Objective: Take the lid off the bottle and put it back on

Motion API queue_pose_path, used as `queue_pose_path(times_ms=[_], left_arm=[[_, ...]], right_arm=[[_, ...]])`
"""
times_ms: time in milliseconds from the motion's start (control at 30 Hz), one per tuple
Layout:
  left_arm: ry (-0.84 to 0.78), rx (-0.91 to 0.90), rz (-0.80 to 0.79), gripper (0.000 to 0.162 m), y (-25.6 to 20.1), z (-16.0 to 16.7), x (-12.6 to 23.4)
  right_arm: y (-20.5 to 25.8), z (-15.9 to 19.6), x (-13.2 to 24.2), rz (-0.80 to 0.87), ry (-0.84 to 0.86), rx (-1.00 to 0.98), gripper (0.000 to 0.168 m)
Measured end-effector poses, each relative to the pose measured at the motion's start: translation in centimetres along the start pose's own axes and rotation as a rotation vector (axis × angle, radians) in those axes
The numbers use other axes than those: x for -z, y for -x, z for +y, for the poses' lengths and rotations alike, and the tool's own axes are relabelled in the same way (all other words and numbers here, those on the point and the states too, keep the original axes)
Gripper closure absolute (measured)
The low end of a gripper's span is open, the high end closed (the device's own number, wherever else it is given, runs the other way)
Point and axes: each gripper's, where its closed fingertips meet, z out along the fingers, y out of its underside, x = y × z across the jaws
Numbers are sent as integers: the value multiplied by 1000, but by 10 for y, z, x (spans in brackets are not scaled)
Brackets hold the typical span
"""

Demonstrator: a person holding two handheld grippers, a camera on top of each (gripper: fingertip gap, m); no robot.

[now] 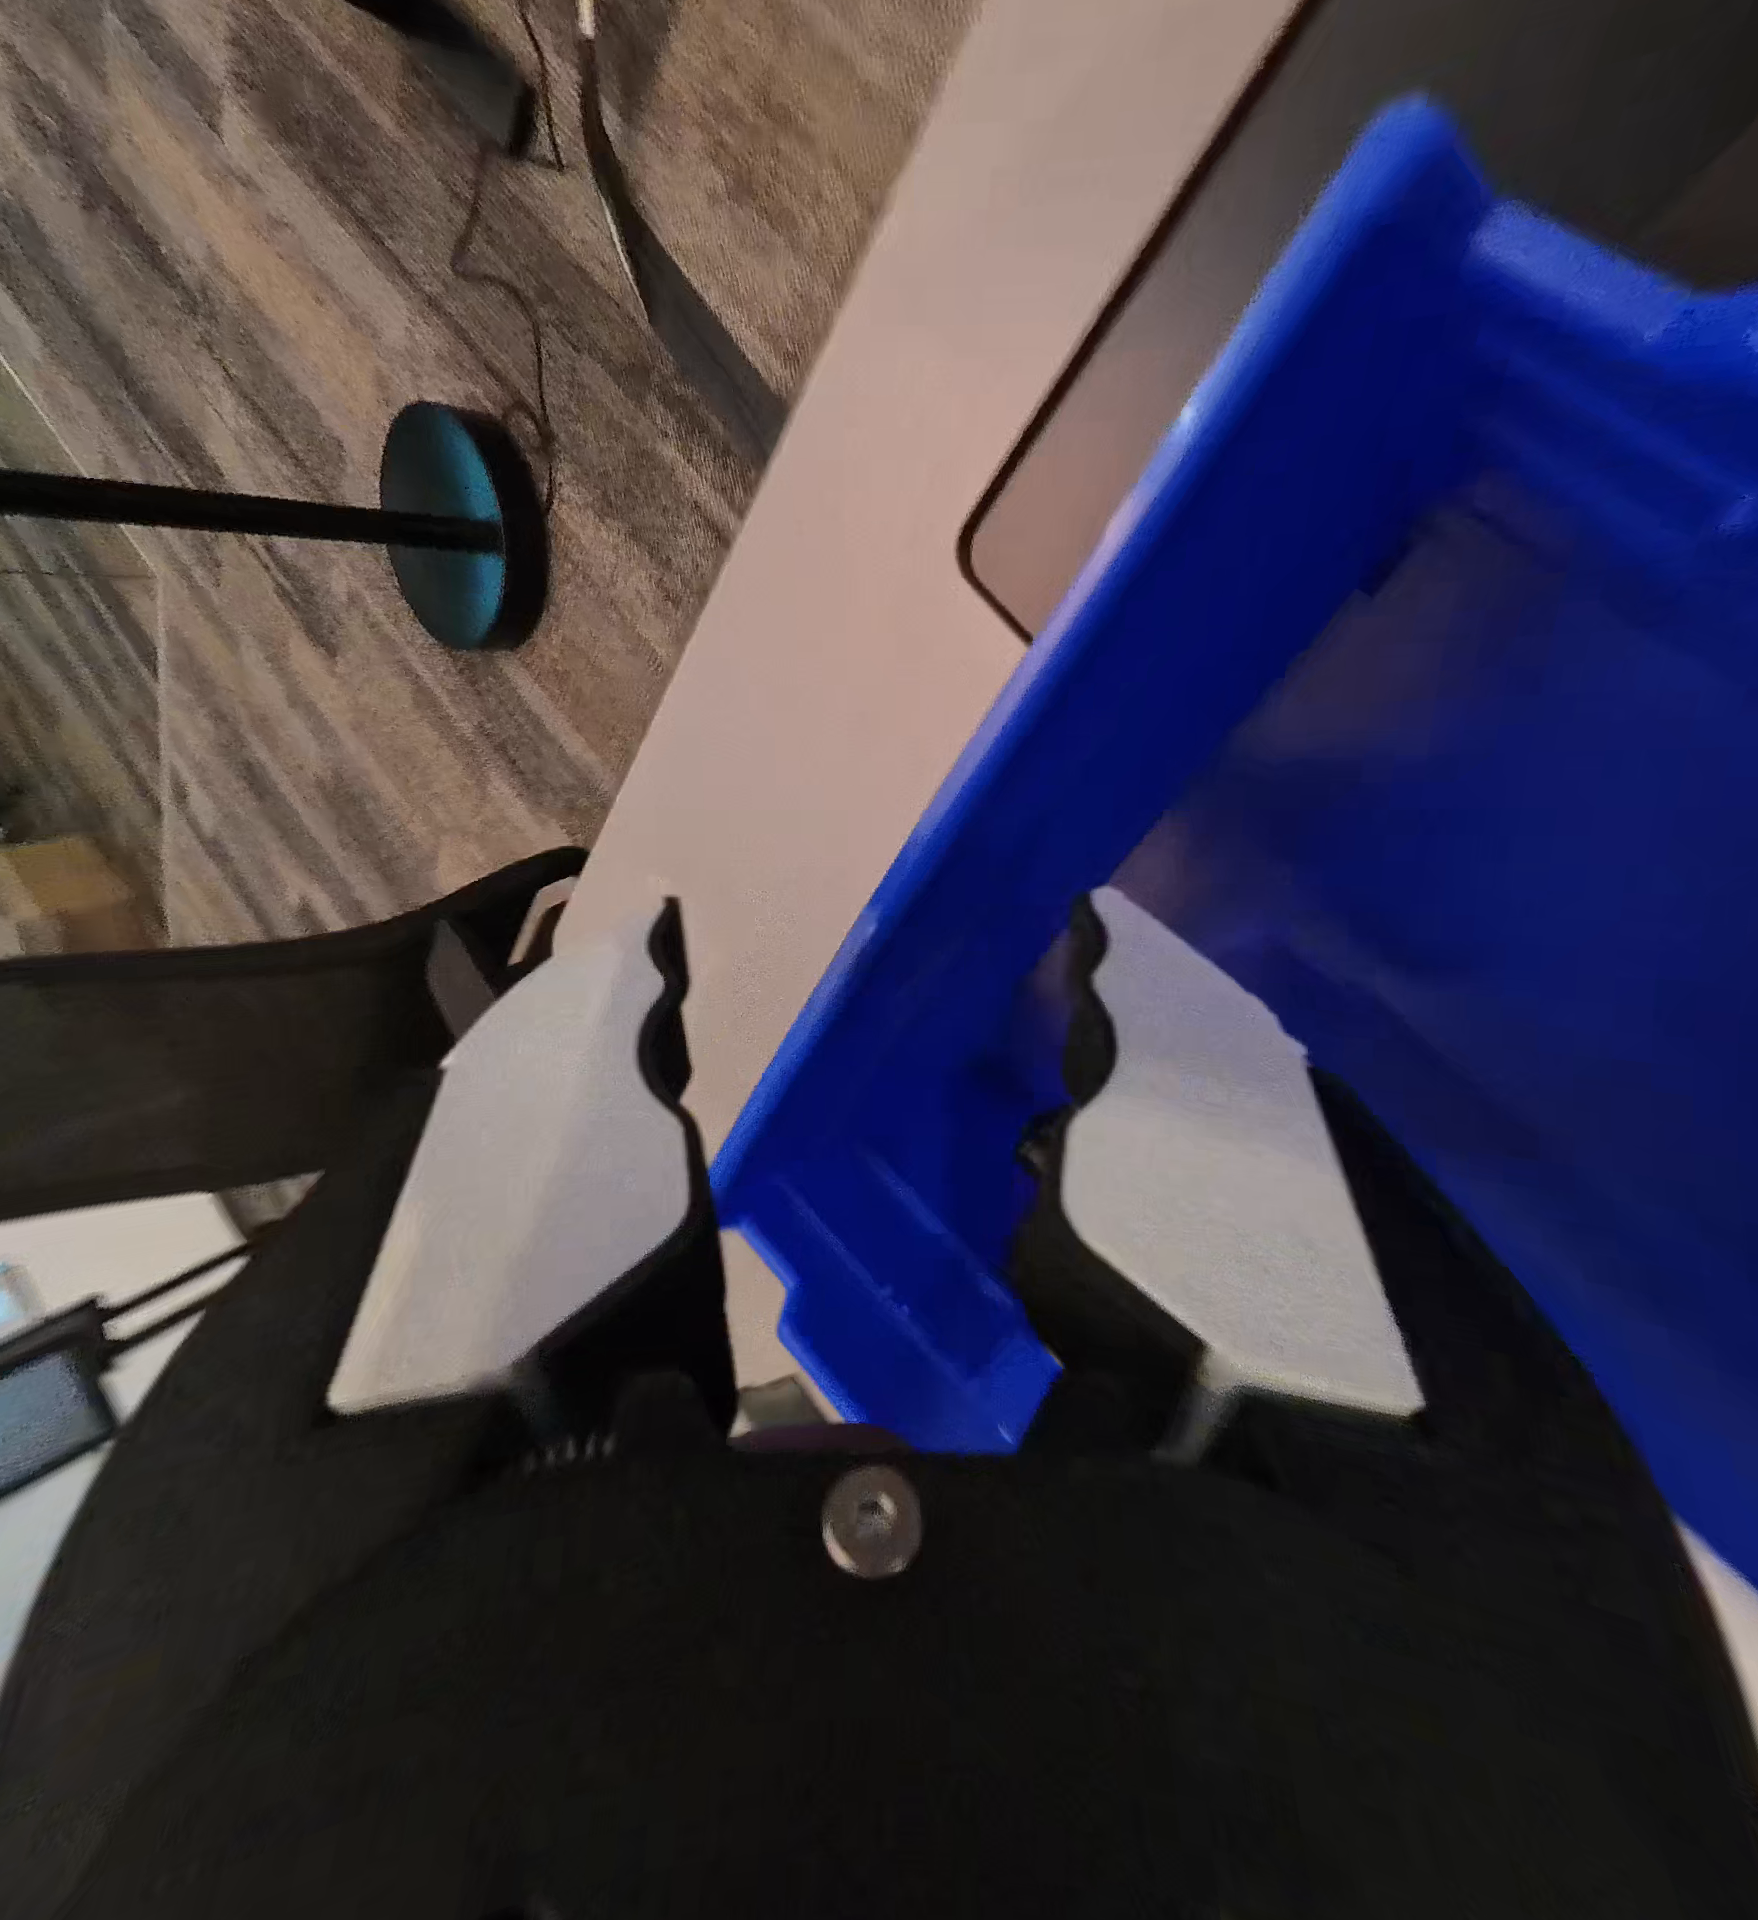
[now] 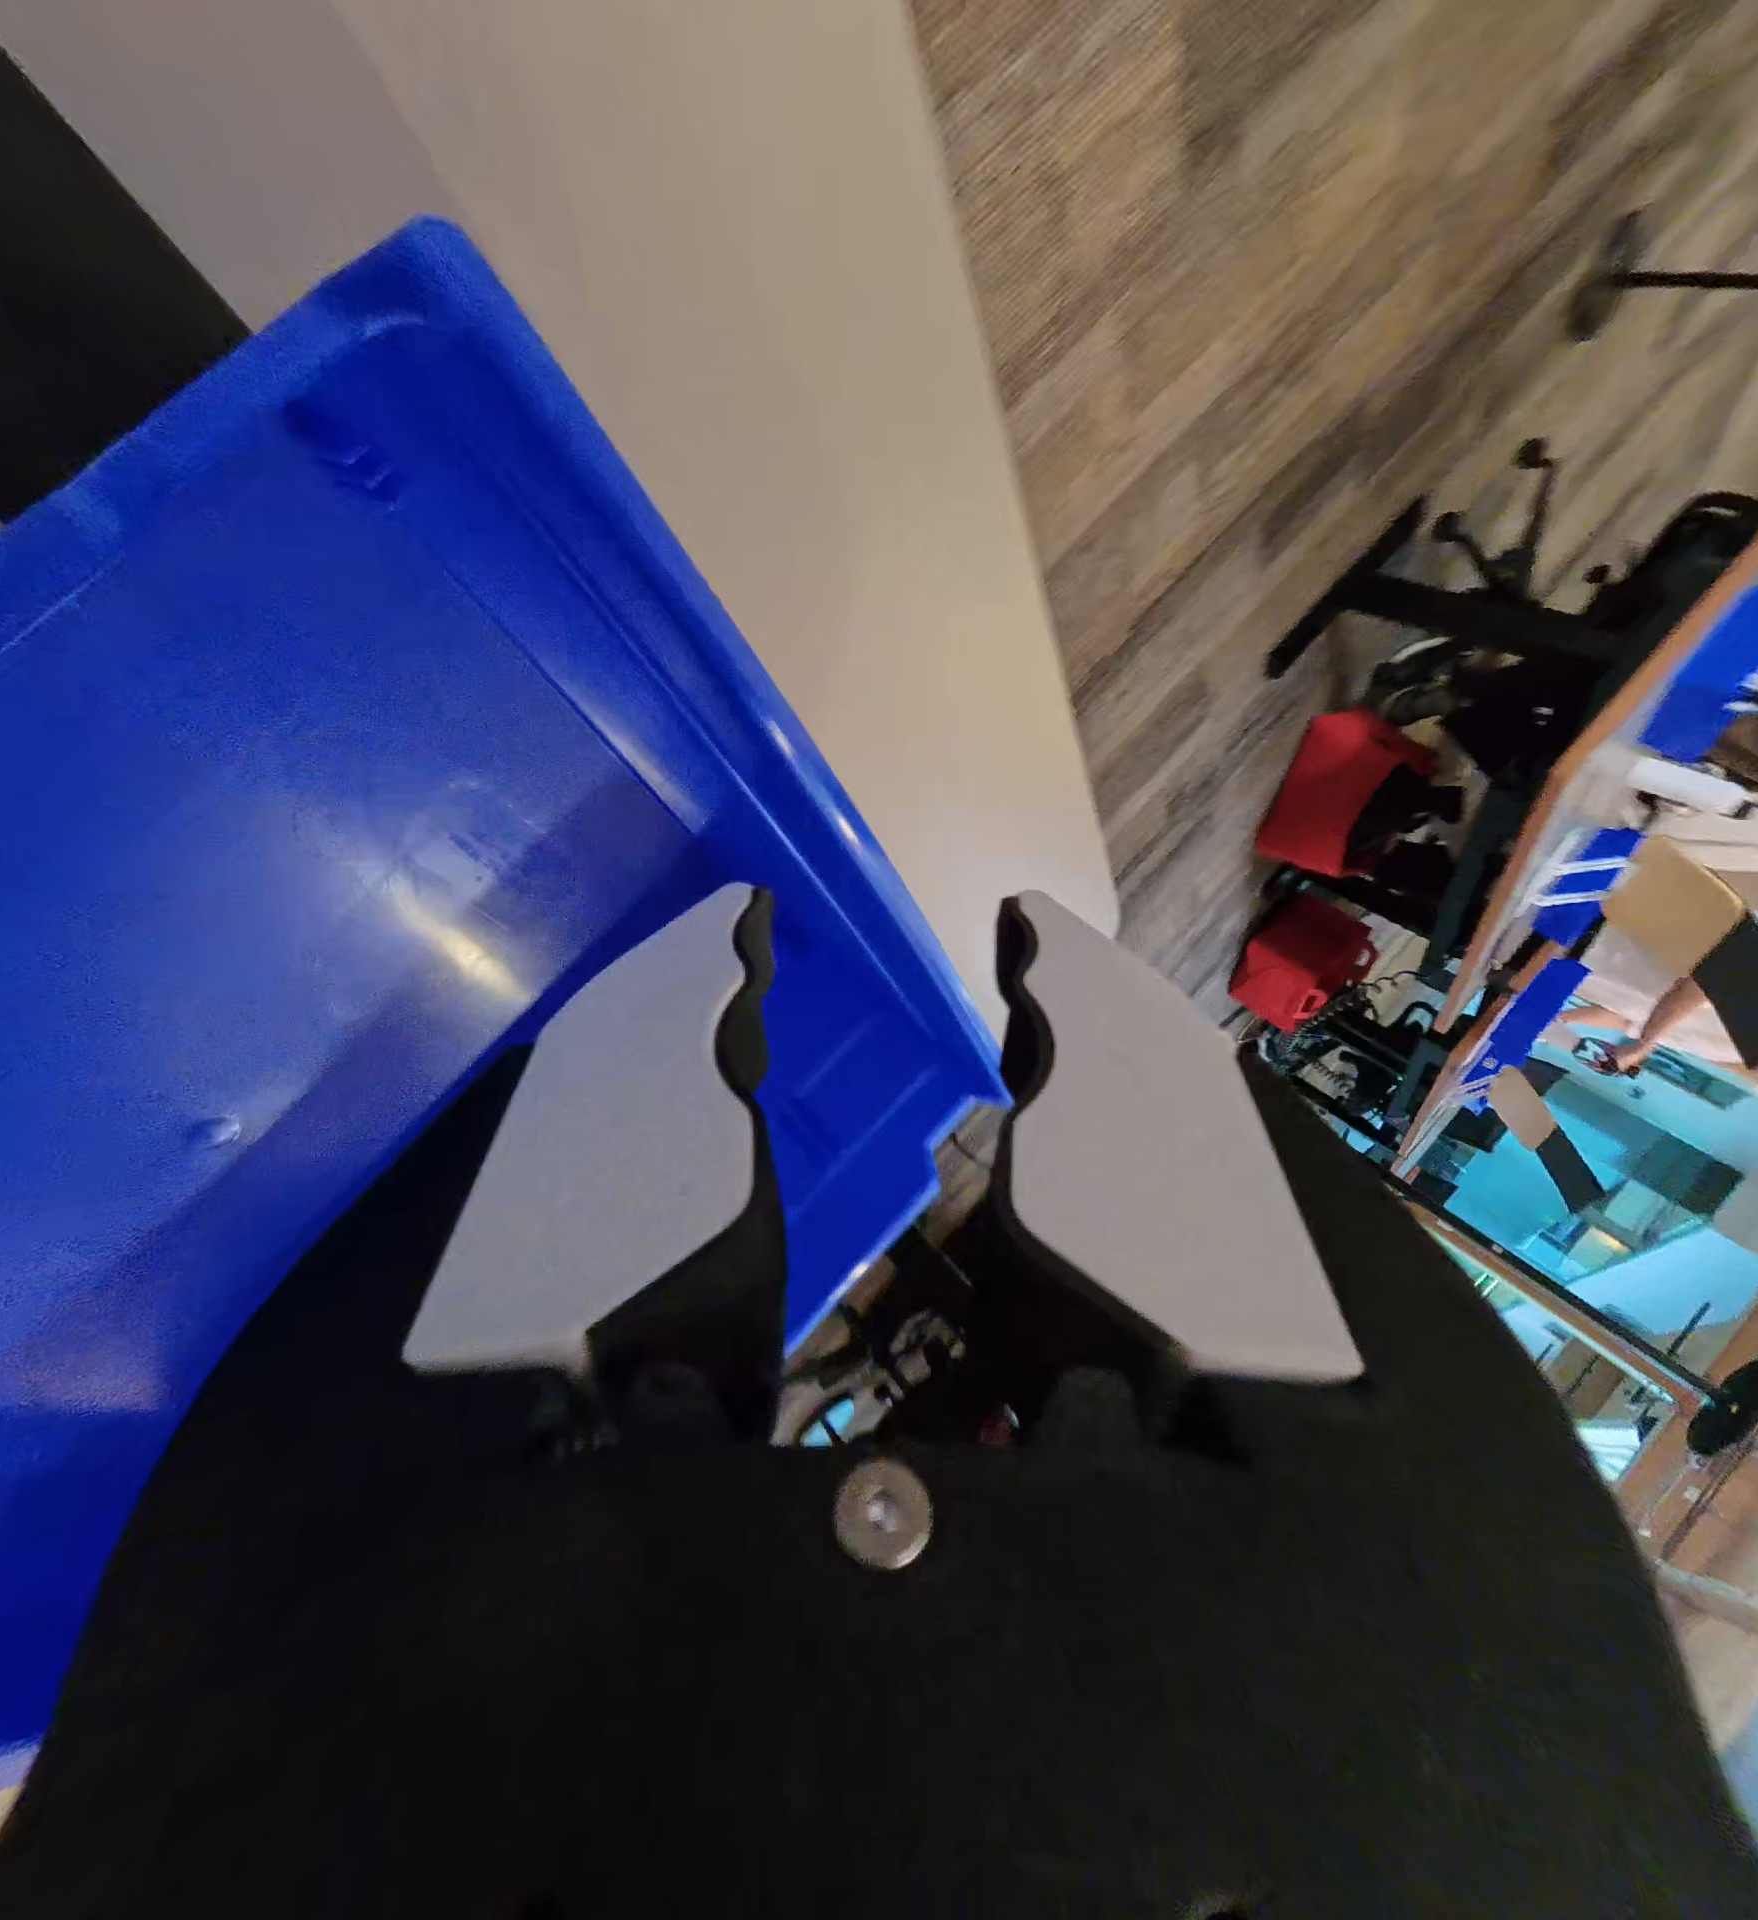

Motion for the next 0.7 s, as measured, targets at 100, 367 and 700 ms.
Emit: queue_pose_path(times_ms=[100,367,700], left_arm=[[-132,176,0,76,6,6,41],[-694,299,107,108,-87,7,206],[-972,267,398,136,-294,-82,259]], right_arm=[[-2,9,52,26,-133,-131,124],[98,10,229,-97,-828,-332,167],[289,-60,268,-601,-1146,-260,165]])
